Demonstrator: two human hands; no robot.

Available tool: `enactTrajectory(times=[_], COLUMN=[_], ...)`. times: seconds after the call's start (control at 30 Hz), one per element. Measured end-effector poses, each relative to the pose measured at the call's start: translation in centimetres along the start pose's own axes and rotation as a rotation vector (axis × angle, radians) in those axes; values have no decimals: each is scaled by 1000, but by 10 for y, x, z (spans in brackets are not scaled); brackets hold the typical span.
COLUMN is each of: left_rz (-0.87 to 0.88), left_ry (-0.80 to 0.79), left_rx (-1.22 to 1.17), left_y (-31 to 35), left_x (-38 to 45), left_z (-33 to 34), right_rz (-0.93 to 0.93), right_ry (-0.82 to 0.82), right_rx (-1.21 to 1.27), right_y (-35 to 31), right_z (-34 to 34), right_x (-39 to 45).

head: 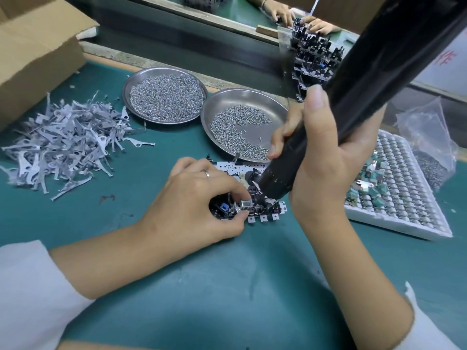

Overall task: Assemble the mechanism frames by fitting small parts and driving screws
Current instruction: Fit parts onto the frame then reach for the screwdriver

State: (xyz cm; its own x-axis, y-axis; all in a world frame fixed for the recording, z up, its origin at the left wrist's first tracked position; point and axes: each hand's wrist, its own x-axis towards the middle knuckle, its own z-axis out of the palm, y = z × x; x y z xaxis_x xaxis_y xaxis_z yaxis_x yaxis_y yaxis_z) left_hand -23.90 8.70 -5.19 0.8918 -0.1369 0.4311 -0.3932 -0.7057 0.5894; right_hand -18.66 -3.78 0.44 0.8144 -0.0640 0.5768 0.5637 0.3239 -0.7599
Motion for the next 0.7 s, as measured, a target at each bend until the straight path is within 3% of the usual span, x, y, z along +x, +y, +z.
enactTrajectory(times=[0.27, 0.37, 0.47, 0.57, 0.7], left_rz=[20, 33, 49, 67, 74], left_ry=[0, -4, -2, -3, -21], left_rx=[-9, -5, 3, -8, -17], left_y=[0, 0, -2, -3, -3], left_x=[0, 0, 0, 1, 2], left_z=[-1, -1, -1, 0, -1], right_rz=[6, -147, -340, -138, 281], right_ry=[-58, -108, 42, 91, -169], right_rx=[-37, -176, -382, -340, -285], right_y=[-6, -7, 1, 14, 27], right_z=[-6, -20, -43, -50, -46], right_x=[5, 7, -8, -32, -41])
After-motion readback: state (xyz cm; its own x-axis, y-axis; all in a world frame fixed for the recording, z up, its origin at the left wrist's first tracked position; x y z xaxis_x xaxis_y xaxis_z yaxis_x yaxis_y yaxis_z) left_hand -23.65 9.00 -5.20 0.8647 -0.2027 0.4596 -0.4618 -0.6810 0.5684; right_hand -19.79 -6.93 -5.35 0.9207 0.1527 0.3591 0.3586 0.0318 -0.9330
